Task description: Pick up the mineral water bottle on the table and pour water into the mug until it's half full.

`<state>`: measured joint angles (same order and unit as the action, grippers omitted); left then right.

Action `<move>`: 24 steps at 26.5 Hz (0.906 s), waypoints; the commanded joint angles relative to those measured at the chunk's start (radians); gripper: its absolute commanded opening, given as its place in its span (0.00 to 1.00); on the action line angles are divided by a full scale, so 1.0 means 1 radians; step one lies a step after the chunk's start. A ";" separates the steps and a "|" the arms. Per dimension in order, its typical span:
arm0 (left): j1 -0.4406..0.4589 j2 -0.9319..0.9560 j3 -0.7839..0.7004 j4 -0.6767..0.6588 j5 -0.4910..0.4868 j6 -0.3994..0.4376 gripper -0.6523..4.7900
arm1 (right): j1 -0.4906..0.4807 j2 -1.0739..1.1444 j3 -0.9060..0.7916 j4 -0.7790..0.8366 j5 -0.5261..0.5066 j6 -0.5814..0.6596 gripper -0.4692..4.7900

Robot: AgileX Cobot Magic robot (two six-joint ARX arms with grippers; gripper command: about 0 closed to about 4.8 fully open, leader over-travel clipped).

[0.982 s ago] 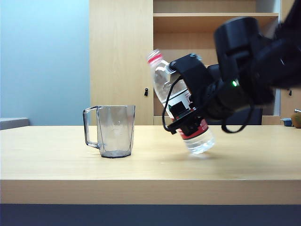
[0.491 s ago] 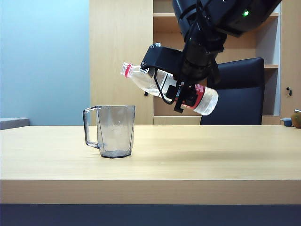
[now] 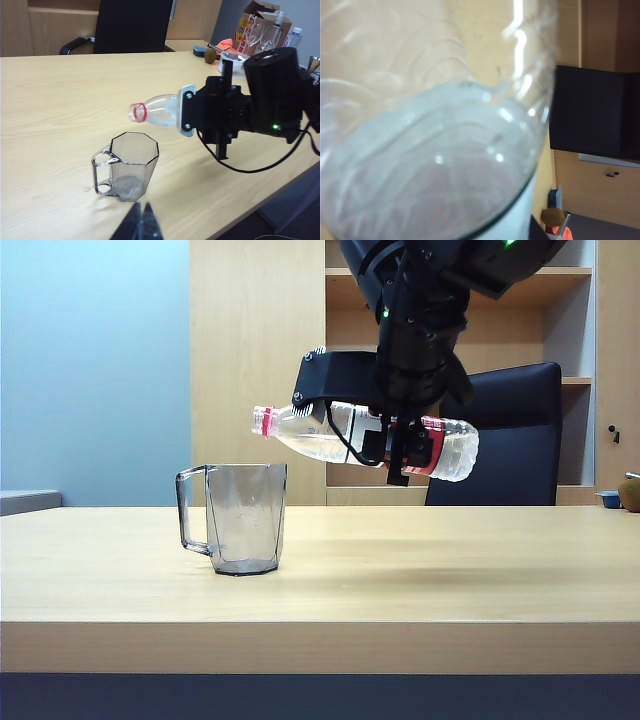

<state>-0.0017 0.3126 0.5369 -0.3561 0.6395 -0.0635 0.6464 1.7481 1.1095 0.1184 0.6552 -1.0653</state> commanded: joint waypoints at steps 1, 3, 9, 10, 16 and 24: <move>0.000 0.000 0.005 0.013 0.000 0.003 0.11 | 0.003 -0.050 -0.015 0.042 0.015 0.020 0.59; 0.000 0.000 0.005 0.013 0.000 0.003 0.11 | 0.003 -0.079 -0.040 0.042 0.006 0.019 0.59; 0.000 0.000 0.005 0.013 0.000 0.004 0.11 | 0.018 -0.095 -0.060 0.004 0.000 0.017 0.59; 0.000 0.000 0.005 0.013 0.000 0.003 0.11 | 0.018 -0.095 -0.060 0.000 0.001 0.016 0.59; 0.000 0.000 0.005 0.013 0.000 0.003 0.11 | 0.024 -0.095 -0.060 -0.034 0.073 -0.043 0.59; 0.000 0.000 0.005 0.013 0.000 0.003 0.11 | 0.047 -0.096 -0.059 -0.032 0.112 -0.122 0.59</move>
<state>-0.0017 0.3126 0.5369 -0.3561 0.6395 -0.0635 0.6872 1.6684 1.0424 0.0463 0.7414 -1.1816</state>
